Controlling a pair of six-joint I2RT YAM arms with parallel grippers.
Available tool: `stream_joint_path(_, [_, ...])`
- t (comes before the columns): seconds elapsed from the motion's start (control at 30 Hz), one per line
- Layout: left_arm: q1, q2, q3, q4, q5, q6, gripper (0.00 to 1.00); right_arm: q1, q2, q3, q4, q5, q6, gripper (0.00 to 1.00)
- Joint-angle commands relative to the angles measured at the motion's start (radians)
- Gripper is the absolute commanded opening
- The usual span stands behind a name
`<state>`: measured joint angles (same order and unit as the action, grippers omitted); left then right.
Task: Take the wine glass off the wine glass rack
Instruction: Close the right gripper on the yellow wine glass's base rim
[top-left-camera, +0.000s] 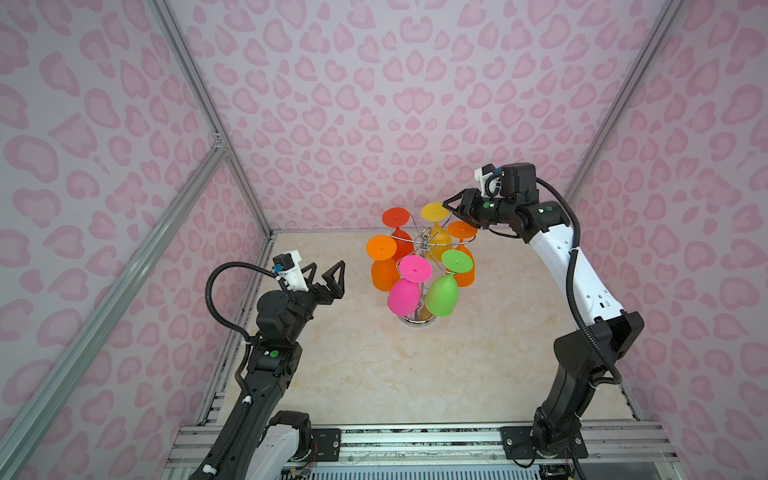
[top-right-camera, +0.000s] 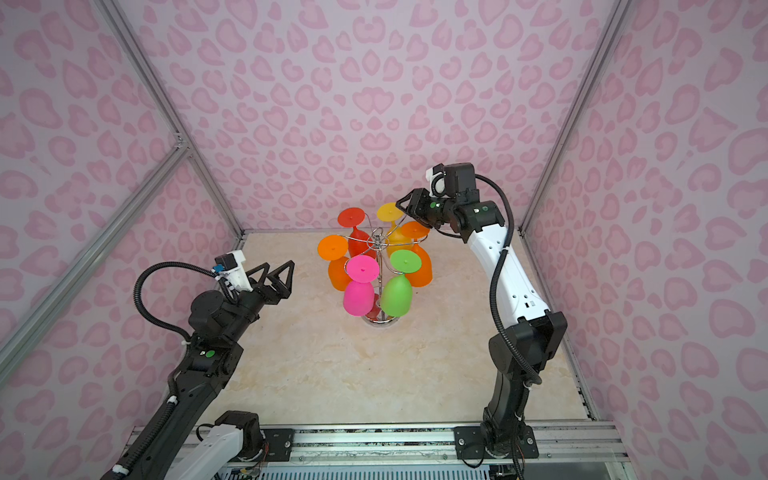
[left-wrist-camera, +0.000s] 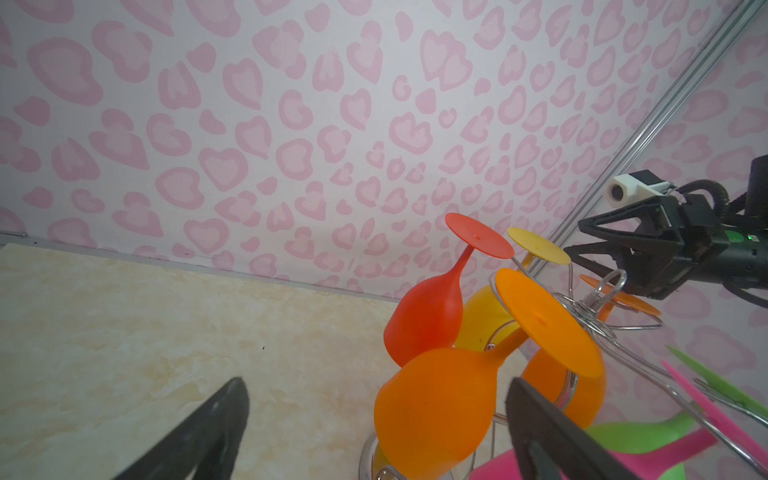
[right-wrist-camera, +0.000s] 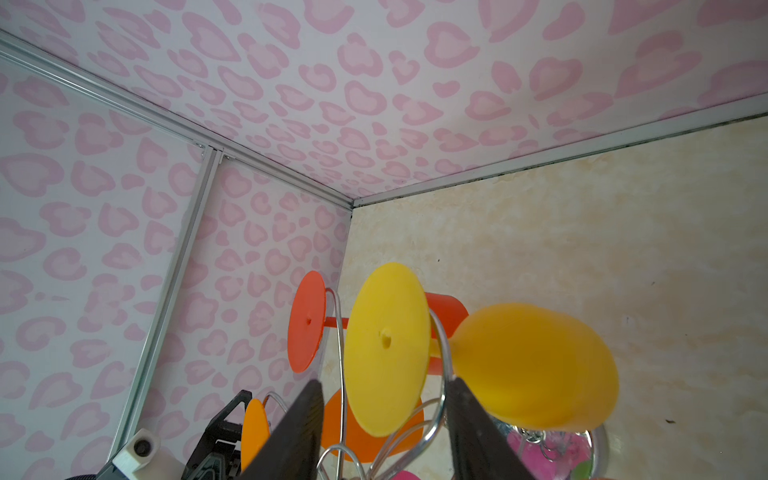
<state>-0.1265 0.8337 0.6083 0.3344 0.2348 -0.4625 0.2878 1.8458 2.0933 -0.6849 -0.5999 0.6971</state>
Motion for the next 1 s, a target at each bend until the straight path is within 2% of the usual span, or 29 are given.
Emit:
stream_joint_path(0.0, [-0.001, 0.002, -0.001, 0.017, -0.009, 0.007, 0.98, 0.002, 0.01, 0.007, 0.013, -0.008, 0.005, 0.48])
stream_joint_path(0.57, [-0.001, 0.02, -0.004, 0.02, -0.013, 0.005, 0.98, 0.005, 0.015, 0.004, 0.018, -0.009, 0.002, 0.44])
stream_joint_path(0.97, [-0.002, 0.033, -0.007, 0.031, -0.007, -0.001, 0.98, 0.005, -0.007, 0.009, 0.011, 0.034, -0.01, 0.43])
